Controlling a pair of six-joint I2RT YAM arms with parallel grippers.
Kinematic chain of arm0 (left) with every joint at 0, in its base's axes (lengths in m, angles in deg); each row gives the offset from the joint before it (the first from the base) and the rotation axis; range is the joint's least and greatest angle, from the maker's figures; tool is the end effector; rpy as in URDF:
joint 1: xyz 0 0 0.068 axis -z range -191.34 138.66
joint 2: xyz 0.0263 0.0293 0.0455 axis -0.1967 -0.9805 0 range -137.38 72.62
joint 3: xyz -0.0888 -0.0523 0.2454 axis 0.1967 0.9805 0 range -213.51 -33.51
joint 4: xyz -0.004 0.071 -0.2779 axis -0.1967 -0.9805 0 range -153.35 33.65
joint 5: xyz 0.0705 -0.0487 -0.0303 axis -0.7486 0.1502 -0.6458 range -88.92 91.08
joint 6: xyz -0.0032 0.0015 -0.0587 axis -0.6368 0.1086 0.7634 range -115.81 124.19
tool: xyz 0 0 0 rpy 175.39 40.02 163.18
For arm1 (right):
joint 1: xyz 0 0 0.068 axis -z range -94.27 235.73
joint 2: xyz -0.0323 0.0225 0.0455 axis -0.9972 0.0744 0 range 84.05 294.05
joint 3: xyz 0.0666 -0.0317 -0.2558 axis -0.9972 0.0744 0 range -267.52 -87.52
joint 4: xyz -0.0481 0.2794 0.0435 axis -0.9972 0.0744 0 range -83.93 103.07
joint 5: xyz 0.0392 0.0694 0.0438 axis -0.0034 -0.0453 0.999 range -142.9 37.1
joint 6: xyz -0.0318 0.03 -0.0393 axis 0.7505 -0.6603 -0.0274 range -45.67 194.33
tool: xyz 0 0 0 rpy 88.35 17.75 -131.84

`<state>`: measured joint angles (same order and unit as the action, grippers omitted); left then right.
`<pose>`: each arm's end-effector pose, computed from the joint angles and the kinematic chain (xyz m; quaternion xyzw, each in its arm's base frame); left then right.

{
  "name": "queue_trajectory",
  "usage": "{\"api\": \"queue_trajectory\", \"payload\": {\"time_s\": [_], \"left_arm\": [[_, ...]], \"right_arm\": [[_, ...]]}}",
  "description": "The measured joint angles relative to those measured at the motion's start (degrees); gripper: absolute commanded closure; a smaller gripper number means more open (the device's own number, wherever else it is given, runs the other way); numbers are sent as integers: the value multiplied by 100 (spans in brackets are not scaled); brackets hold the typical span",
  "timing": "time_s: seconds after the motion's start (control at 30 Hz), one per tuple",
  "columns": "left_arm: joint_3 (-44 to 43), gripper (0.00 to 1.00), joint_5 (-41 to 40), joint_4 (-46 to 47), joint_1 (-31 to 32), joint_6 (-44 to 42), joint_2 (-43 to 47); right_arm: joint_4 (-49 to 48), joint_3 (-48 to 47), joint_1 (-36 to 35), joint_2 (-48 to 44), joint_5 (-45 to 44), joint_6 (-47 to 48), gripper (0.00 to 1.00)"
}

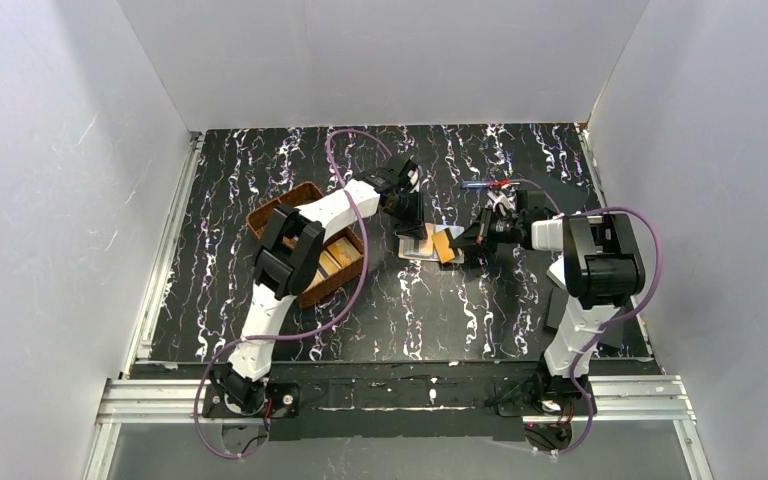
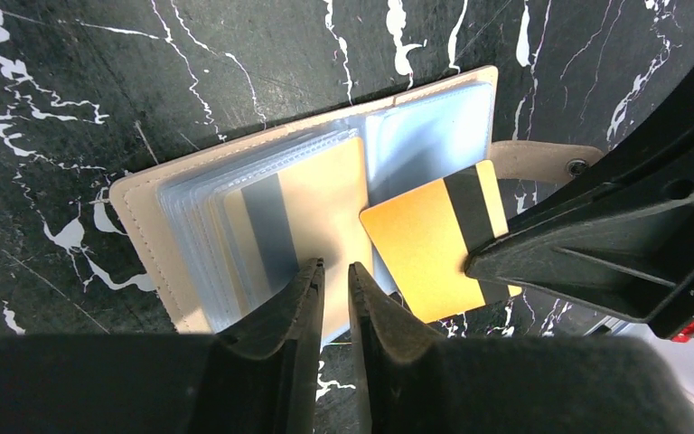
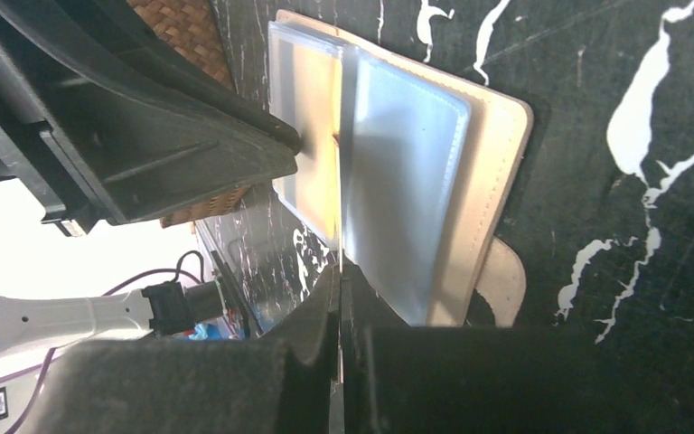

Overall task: Put the credit cards into the card holder
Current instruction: Insert the credit card into the card holder.

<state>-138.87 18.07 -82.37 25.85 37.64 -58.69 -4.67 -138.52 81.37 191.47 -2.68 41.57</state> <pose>0.4157 -0.3310 0.1512 0.0787 0.9330 -0.3003 0.1822 0.3647 0.0606 0.0931 0.0504 0.8523 0.4813 0.1987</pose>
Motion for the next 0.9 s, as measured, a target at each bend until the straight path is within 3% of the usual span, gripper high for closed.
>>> {"api": "queue_trajectory", "payload": {"time_s": [0.6,0.9], "left_arm": [[129,87,4,131,-7,-4,59],[66,80,122,9,-22,-61,59]], "right_arm": [[-691,-7,-111,439,55,-479,99],[-1473,-144,-291,743,-90,-1036,99]]}}
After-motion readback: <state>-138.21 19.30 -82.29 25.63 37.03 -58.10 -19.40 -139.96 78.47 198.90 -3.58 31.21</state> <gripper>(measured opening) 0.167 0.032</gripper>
